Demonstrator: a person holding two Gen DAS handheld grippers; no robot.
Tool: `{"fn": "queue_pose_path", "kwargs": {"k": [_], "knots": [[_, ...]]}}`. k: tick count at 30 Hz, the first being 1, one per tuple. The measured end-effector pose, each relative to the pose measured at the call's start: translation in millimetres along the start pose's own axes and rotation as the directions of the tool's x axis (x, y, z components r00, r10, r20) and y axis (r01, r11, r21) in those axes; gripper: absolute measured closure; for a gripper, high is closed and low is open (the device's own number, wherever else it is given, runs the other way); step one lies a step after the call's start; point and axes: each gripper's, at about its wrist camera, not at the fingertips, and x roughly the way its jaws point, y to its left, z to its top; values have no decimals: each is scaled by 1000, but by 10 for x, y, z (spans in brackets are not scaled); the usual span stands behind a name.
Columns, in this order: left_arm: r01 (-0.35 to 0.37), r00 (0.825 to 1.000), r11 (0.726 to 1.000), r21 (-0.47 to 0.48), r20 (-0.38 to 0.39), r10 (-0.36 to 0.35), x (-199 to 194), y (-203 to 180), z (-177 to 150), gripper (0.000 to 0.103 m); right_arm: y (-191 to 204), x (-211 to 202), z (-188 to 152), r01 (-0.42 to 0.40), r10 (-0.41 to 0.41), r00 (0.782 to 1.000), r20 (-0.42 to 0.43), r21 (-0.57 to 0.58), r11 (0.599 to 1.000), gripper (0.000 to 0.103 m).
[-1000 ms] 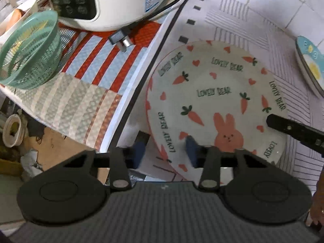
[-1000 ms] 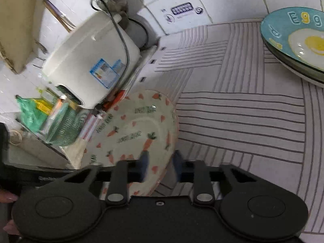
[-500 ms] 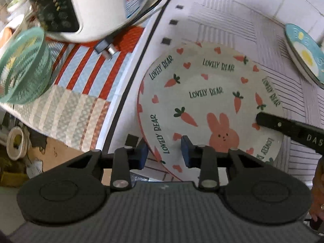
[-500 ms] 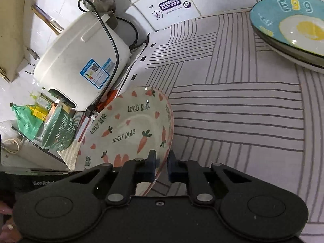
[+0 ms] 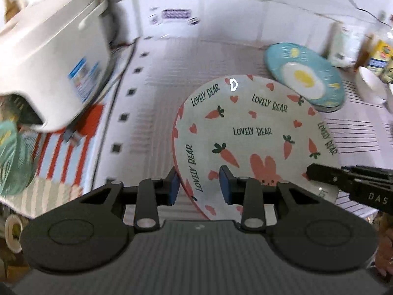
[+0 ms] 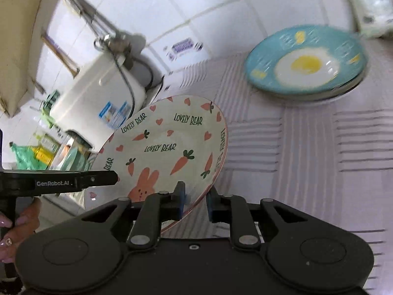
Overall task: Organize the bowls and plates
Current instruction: 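Lift the bunny plate with both tools and carry it over the plate stack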
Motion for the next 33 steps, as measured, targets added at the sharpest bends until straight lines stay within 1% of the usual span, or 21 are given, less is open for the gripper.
{"fn": "queue_pose_path", "kwargs": {"k": [3,6,8,11,15,19,21,24,27,28,30,33], "knots": [[43,999,998,46,10,-44,30,-190,105,70,-93,-214,49,31,-30,998,48,-13,999,81],[80,997,995,64,4,-80,72,-383,228,70,-249,-383,140,52,-51,996,79,-4,999,81],[91,996,993,72,10,-92,109,-504,305,70,-354,-496,223,66,-66,992,103,8,998,81],[114,993,991,72,7,-115,162,-659,448,70,-479,-641,333,89,-89,988,126,6,996,81],[142,990,986,85,2,-143,257,-818,665,70,-650,-739,483,110,-112,984,137,17,994,81],[156,988,983,98,-1,-156,403,-935,888,70,-786,-744,652,134,-137,980,144,29,990,81],[156,988,984,88,-10,-155,497,-967,988,70,-857,-736,727,142,-146,979,143,40,989,81],[151,989,985,80,-21,-149,650,-1017,1119,70,-947,-640,847,149,-154,979,136,46,988,81],[149,988,986,69,-48,-146,813,-1047,1234,70,-1073,-533,979,152,-158,981,116,51,987,81],[147,988,988,57,-55,-143,875,-1056,1271,70,-1109,-500,1010,153,-158,981,110,53,987,81],[126,991,992,25,-40,-125,958,-1089,1303,70,-1160,-420,1070,158,-162,982,97,53,986,81],[96,994,995,27,-54,-94,1083,-1189,1357,70,-1245,-312,1115,173,-177,981,79,59,983,80]]}}
